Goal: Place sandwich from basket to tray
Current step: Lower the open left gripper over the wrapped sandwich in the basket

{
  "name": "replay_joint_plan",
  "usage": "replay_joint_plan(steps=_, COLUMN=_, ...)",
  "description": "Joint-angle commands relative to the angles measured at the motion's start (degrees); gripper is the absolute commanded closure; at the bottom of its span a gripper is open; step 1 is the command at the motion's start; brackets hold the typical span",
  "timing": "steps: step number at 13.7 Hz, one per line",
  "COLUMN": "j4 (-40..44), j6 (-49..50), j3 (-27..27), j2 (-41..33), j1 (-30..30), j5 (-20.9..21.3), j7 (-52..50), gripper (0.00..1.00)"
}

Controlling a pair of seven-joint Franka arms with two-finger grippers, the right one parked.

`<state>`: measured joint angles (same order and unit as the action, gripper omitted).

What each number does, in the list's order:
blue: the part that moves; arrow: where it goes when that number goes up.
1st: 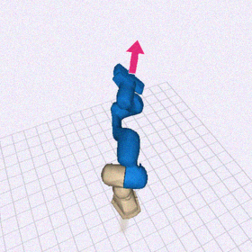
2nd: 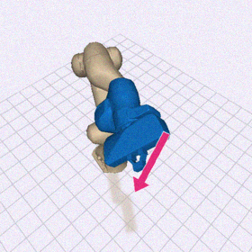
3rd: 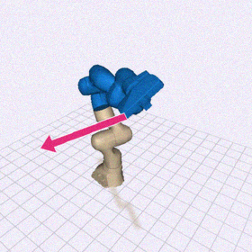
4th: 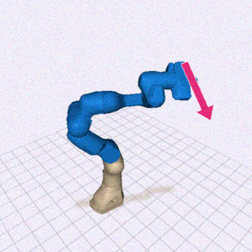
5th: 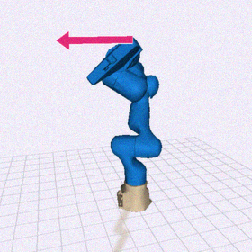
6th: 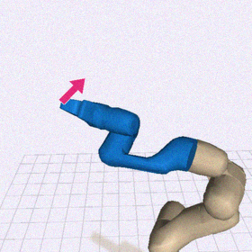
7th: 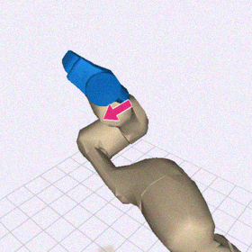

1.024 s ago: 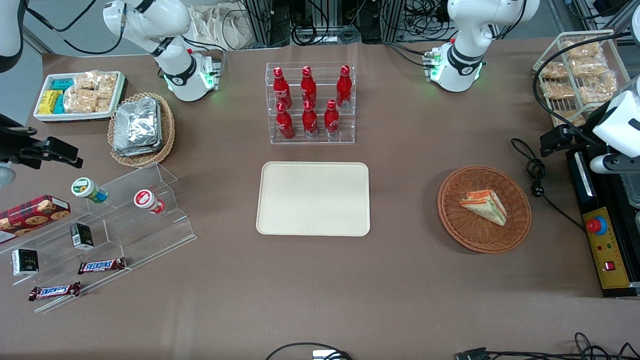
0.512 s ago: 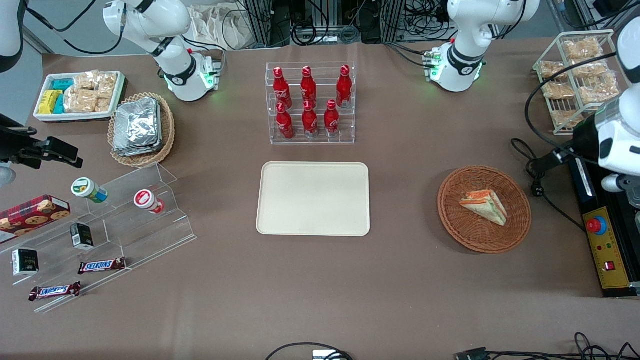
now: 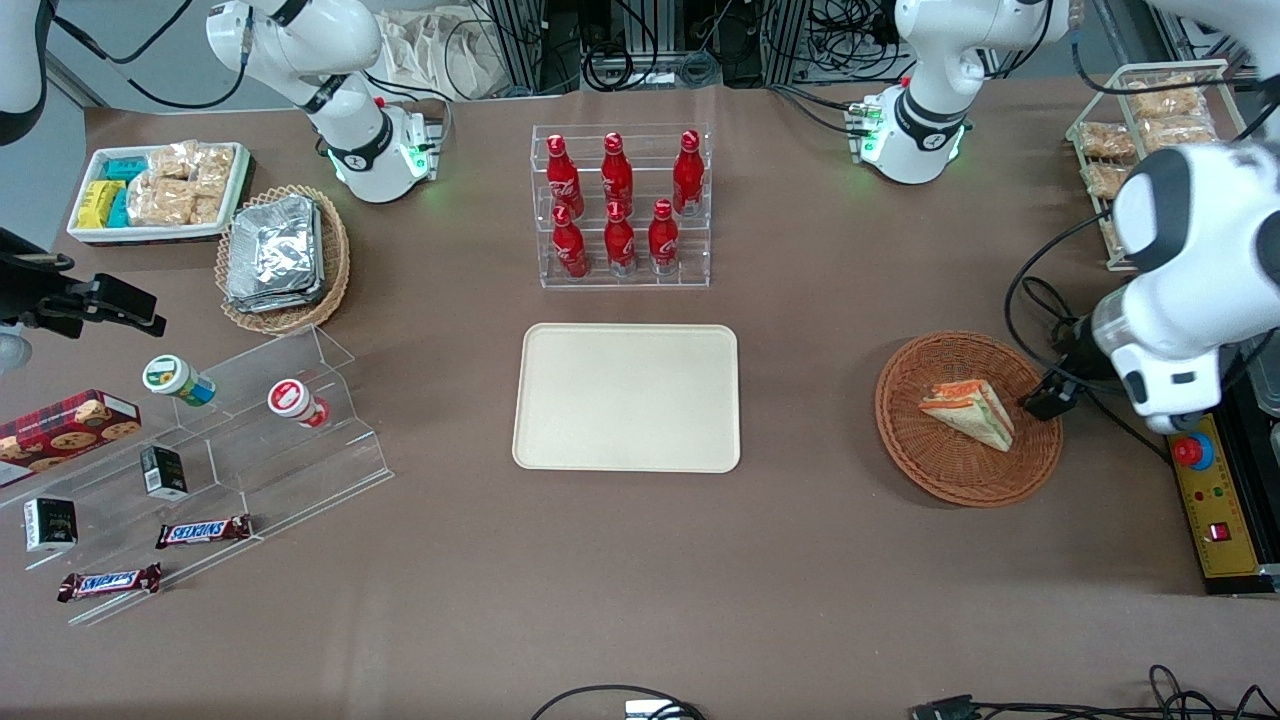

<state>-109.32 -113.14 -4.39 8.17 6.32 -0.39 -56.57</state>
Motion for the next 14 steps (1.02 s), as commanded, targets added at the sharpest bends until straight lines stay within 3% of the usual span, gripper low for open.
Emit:
replay_joint_plan(steps=1, j4=-4.14, j6=-5.15, j3=-0.09, j2=1.66, j1=-0.17, j5=-0.93, j7=-4.16, gripper=0.00)
replay_joint_plan(steps=9, j4=-11.26, j6=-15.88, j3=-0.09, j2=5.98, j1=-0.17, j5=-1.63, j7=-19.08, gripper=0.00)
replay_joint_plan(steps=14, j4=-13.29, j6=-16.67, j3=-0.01, j2=6.42, j1=-0.08, j5=-1.46, j7=-20.07, gripper=0.00)
